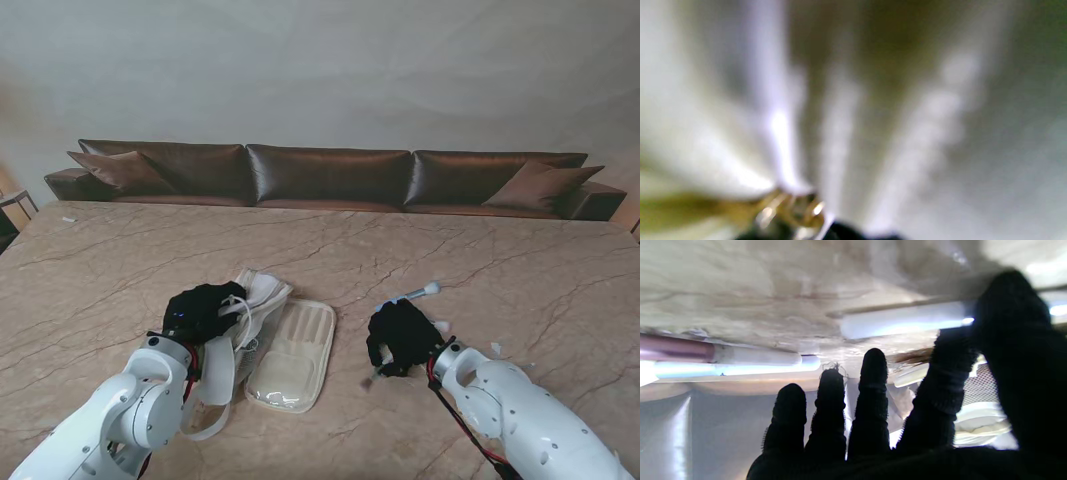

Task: Pack the cosmetics bag

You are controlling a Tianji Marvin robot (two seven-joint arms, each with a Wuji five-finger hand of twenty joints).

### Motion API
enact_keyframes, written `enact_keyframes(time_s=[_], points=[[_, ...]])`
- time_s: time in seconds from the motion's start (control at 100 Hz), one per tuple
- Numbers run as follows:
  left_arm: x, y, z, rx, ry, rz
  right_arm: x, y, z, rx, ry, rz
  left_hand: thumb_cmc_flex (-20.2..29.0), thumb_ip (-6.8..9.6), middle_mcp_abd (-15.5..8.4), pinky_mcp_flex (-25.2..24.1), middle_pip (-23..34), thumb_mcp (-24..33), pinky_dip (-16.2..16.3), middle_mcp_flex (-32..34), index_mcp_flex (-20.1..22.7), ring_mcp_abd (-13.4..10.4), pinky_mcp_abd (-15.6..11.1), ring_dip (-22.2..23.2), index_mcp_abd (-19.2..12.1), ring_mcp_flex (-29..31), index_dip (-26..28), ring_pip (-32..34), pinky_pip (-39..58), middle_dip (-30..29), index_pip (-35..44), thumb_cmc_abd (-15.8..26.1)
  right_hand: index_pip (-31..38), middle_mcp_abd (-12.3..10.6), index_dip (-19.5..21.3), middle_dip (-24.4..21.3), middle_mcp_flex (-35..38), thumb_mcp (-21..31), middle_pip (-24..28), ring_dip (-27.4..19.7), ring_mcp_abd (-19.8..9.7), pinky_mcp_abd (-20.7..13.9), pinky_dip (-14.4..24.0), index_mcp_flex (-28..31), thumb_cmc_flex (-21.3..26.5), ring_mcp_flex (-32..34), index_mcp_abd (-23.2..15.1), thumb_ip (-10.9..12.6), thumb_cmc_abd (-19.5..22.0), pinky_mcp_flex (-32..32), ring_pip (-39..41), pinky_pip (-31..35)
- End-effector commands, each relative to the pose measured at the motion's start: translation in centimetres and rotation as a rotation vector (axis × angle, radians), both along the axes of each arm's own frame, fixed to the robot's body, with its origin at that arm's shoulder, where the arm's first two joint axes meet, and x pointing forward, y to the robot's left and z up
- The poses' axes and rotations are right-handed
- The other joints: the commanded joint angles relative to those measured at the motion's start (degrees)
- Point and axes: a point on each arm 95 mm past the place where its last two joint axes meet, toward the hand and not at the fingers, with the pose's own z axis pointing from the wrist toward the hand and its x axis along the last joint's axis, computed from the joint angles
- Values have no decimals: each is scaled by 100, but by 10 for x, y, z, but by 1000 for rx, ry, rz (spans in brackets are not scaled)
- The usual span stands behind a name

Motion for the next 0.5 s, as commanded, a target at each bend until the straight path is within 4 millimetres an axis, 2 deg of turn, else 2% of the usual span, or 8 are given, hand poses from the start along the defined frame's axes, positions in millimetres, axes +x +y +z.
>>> enact_keyframes(time_s=[0.0, 0.16, 0.28, 0.33, 0.37, 0.4, 0.47, 0.49], points=[[-4, -2, -5, -5, 19, -5, 0, 11, -5, 12, 25, 2, 954, 296, -1016, 37, 211, 699, -8, -3, 587, -403, 97, 99, -642, 158, 189, 104, -19, -17, 2553, 867, 214, 45, -83, -27, 165, -184, -128, 64, 158, 31, 81, 170, -9, 98, 18, 332, 351, 6, -48, 66], [-5, -4, -6, -4, 16, -17, 7, 19, -4, 20, 8, 2, 952, 296, -1032, 32, 212, 687, -8, -13, 590, -400, 104, 100, -670, 156, 191, 103, -23, -15, 2576, 887, 148, 91, -103, -114, 250, -281, -284, 73, 175, 64, 75, 85, 51, 187, 100, 450, 653, 16, -103, 16], [-5, -4, -6, -1, 20, -36, 8, 22, 4, 19, 19, 22, 960, 302, -1032, 1, 218, 677, -7, -14, 589, -395, 109, 101, -688, 140, 205, 99, -34, -6, 2589, 901, -188, 108, -125, -213, 334, -341, -400, 21, 200, 118, 33, -579, -61, 403, 508, 442, 736, 75, -228, -85], [-5, -5, -7, -1, 20, -43, 8, 22, 8, 21, 23, 30, 959, 302, -1041, -32, 217, 668, -5, -14, 588, -378, 120, 104, -691, 121, 208, 96, -43, -3, 2590, 895, -966, 108, 265, -233, 337, -260, -396, 60, 200, 138, -10, -817, -241, 411, 941, 711, 943, 108, -281, -210], [-5, -5, -7, 0, 19, -48, 8, 22, 12, 24, 21, 33, 958, 302, -1041, -66, 221, 664, 1, -15, 586, -367, 131, 107, -697, 114, 212, 98, -43, 4, 2591, 899, -1422, 105, 568, -213, 334, -225, -392, 67, 199, 141, -13, -969, -418, 409, 1244, 1145, 1207, 112, -291, -234], [-5, -6, -8, -1, 19, -53, 8, 22, 14, 26, 22, 36, 955, 302, -1047, -83, 221, 659, 7, -16, 581, -363, 138, 110, -702, 111, 214, 100, -40, 8, 2592, 901, -1536, 102, 671, -206, 337, -232, -394, 68, 199, 138, -48, -1031, -496, 409, 1304, 1354, 1321, 114, -292, -306], [-5, -7, -9, -3, 17, -66, 8, 22, 19, 37, 27, 37, 961, 302, -1067, -115, 230, 649, 23, -28, 589, -355, 152, 118, -738, 70, 233, 97, -34, 28, 2615, 923, -1598, 110, 741, -202, 318, -236, -406, 68, 199, 142, -86, -1102, -521, 408, 1364, 1468, 1419, 74, -293, -401], [-5, -7, -9, -2, 18, -70, 8, 22, 20, 39, 27, 36, 963, 304, -1073, -123, 232, 646, 25, -30, 590, -360, 151, 120, -754, 67, 239, 98, -36, 33, 2622, 932, -1642, 110, 827, -195, 320, -244, -410, 68, 199, 144, -88, -1119, -557, 408, 1386, 1632, 1452, 78, -293, -418]])
